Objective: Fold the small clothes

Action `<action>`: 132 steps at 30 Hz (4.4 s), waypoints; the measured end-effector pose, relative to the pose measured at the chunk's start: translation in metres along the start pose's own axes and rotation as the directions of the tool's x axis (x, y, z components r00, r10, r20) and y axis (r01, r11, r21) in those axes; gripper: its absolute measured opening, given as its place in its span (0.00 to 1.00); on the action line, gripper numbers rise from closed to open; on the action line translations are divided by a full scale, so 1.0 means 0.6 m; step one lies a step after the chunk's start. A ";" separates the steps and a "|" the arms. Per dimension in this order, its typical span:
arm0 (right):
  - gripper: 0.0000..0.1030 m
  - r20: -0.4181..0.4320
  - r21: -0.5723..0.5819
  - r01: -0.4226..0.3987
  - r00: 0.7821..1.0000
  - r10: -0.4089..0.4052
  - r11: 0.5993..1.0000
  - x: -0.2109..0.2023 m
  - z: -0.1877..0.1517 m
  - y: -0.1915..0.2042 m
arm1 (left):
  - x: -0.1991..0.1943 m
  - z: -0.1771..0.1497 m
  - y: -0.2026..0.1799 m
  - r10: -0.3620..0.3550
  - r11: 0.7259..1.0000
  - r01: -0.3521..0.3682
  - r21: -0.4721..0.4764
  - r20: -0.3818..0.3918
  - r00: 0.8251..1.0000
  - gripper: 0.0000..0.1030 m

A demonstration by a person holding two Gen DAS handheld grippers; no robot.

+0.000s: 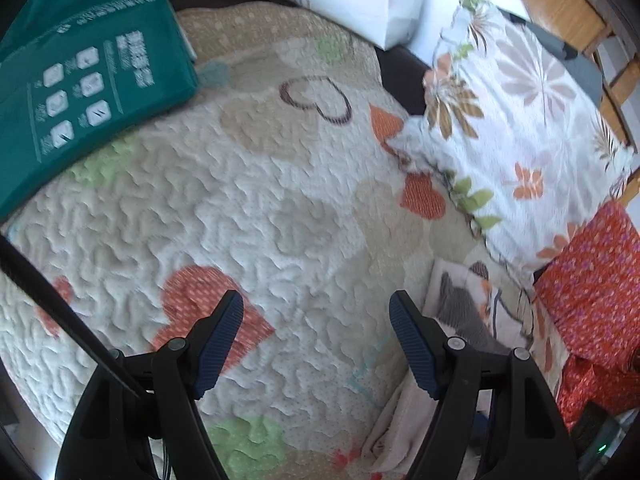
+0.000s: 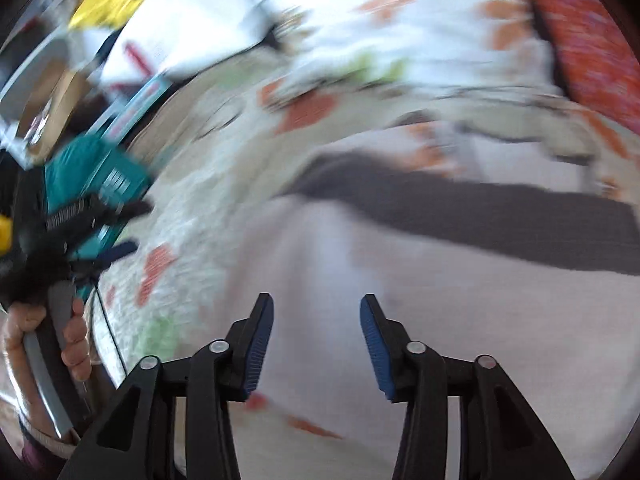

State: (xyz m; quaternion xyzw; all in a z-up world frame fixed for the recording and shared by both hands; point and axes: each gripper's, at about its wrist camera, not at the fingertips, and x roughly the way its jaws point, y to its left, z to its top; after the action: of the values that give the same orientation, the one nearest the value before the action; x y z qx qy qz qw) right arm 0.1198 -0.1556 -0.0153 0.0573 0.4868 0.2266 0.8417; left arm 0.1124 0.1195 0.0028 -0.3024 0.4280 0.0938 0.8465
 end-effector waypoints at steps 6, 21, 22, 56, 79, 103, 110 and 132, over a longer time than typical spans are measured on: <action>0.64 -0.005 -0.099 0.189 0.982 -0.191 0.977 0.098 0.014 0.098 | -0.021 0.019 0.048 -0.031 0.996 0.032 -0.089 0.019 0.999 0.74; 0.16 0.012 -0.178 0.476 0.876 -0.482 0.861 0.141 0.031 0.100 | -0.019 0.006 0.065 -0.076 0.988 0.072 -0.139 -0.026 0.997 0.74; 0.16 0.004 -0.137 0.443 0.895 -0.447 0.886 0.129 0.039 0.091 | -0.018 0.004 0.061 -0.074 0.989 0.069 -0.133 -0.027 0.997 0.74; 0.45 0.201 0.501 0.114 0.949 -0.244 0.858 -0.304 -0.185 -0.380 | 0.110 -0.178 -0.258 -0.078 0.948 0.149 0.281 -0.249 0.965 0.74; 0.25 0.193 0.557 0.187 0.918 -0.346 0.809 -0.367 -0.207 -0.440 | 0.126 -0.253 -0.306 -0.068 0.876 0.220 0.428 -0.342 0.937 0.74; 0.08 0.133 0.533 0.214 0.934 -0.332 0.818 -0.267 -0.075 -0.521 | 0.132 -0.281 -0.325 -0.047 0.825 0.242 0.510 -0.364 0.930 0.74; 0.08 0.134 0.559 0.106 0.967 -0.216 0.823 -0.296 -0.158 -0.469 | 0.087 -0.296 -0.355 -0.127 0.758 0.276 0.592 -0.280 0.951 0.74; 0.28 0.104 0.636 0.045 0.984 -0.143 0.770 -0.304 -0.214 -0.507 | 0.096 -0.346 -0.471 -0.185 0.739 0.369 0.564 -0.358 0.915 0.74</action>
State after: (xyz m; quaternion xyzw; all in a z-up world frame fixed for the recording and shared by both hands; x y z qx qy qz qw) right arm 0.0335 -0.5223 -0.0338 0.3282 0.4735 0.0029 0.8173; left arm 0.1276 -0.2353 -0.0137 -0.0779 0.4988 -0.2238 0.8337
